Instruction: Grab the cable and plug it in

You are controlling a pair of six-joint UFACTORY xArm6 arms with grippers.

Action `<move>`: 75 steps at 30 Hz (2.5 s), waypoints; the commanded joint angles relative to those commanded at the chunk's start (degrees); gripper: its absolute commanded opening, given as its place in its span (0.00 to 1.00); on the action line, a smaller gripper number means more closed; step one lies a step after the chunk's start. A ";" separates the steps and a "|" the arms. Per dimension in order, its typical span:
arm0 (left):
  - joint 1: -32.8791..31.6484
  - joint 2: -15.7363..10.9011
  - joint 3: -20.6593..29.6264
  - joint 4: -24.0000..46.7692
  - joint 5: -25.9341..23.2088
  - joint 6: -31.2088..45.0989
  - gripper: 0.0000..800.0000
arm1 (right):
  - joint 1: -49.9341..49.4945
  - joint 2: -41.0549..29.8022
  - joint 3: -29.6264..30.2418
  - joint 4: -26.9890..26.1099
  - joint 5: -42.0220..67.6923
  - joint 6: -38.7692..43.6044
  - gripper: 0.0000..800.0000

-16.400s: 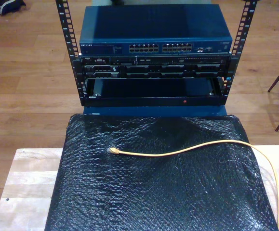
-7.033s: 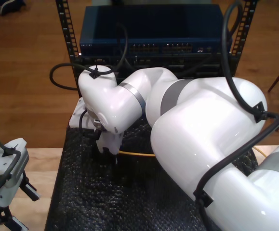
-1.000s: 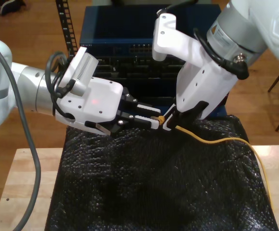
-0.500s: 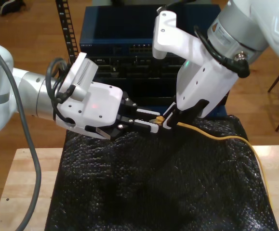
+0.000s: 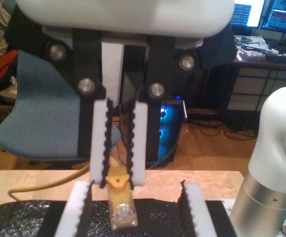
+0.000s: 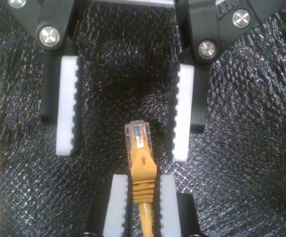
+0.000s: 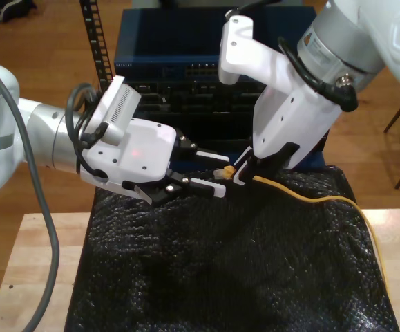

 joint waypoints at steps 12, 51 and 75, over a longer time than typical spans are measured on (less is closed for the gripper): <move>0.00 0.00 0.00 0.00 0.09 0.09 0.47 | 0.00 -0.09 -0.44 0.00 0.00 0.00 0.01; 0.62 0.35 -0.26 -3.16 2.11 1.23 0.34 | -2.37 -0.35 -0.88 1.05 0.00 0.09 0.01; 2.29 2.20 -0.35 -5.71 2.37 1.23 0.52 | -2.46 -0.35 -1.14 3.16 0.09 0.00 0.01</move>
